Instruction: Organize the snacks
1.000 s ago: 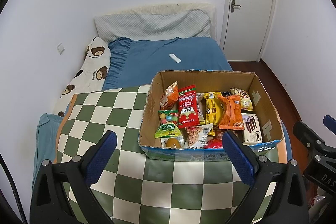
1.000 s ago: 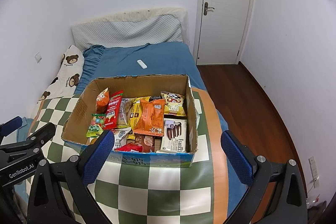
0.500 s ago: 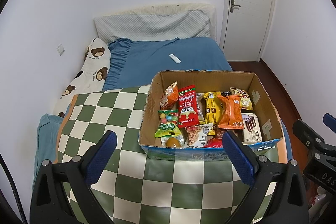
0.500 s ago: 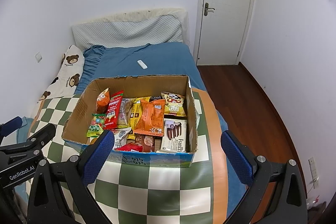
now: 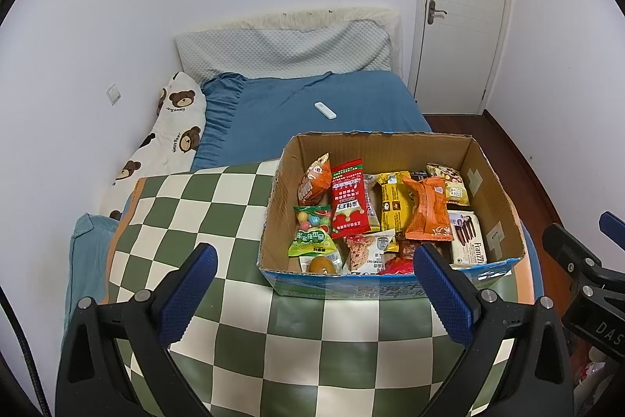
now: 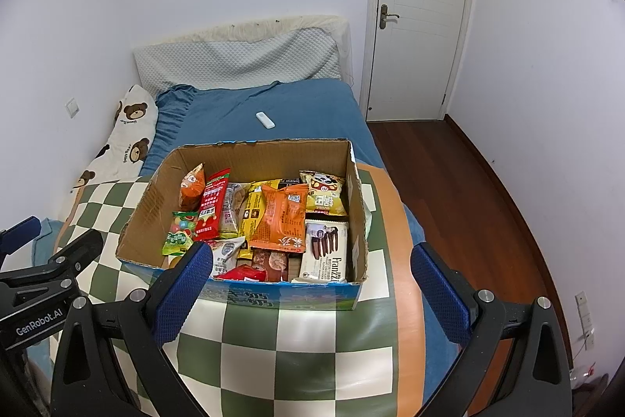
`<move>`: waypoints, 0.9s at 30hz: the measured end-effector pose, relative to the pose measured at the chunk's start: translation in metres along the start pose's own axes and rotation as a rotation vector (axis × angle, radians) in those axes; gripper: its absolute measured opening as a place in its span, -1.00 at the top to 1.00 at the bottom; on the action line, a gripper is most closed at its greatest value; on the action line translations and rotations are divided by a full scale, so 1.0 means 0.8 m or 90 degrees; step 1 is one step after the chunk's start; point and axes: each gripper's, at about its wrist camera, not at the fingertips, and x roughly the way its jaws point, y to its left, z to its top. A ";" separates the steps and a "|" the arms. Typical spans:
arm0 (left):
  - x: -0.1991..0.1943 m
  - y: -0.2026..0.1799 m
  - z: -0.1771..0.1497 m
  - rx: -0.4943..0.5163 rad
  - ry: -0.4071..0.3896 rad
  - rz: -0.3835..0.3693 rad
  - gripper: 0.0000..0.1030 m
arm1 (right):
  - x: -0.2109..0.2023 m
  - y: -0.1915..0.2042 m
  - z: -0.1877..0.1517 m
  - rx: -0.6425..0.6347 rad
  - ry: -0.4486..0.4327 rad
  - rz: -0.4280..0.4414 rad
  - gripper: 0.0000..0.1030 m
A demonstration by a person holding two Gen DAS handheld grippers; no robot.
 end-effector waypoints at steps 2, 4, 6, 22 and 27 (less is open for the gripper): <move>0.000 0.000 -0.001 -0.001 0.000 0.000 -1.00 | -0.002 0.000 0.000 -0.001 0.000 -0.001 -1.00; 0.000 0.000 -0.001 -0.001 0.000 0.000 -1.00 | -0.002 0.001 0.000 -0.001 0.001 0.000 -1.00; 0.000 0.000 -0.002 0.000 0.000 0.000 -1.00 | -0.004 0.001 0.000 0.000 0.001 0.000 -1.00; -0.005 0.001 0.001 0.001 0.001 0.001 -1.00 | -0.008 0.005 -0.003 0.003 0.002 0.006 -1.00; -0.008 0.005 0.001 0.002 0.002 0.000 -1.00 | -0.008 0.006 -0.004 0.005 0.004 0.007 -1.00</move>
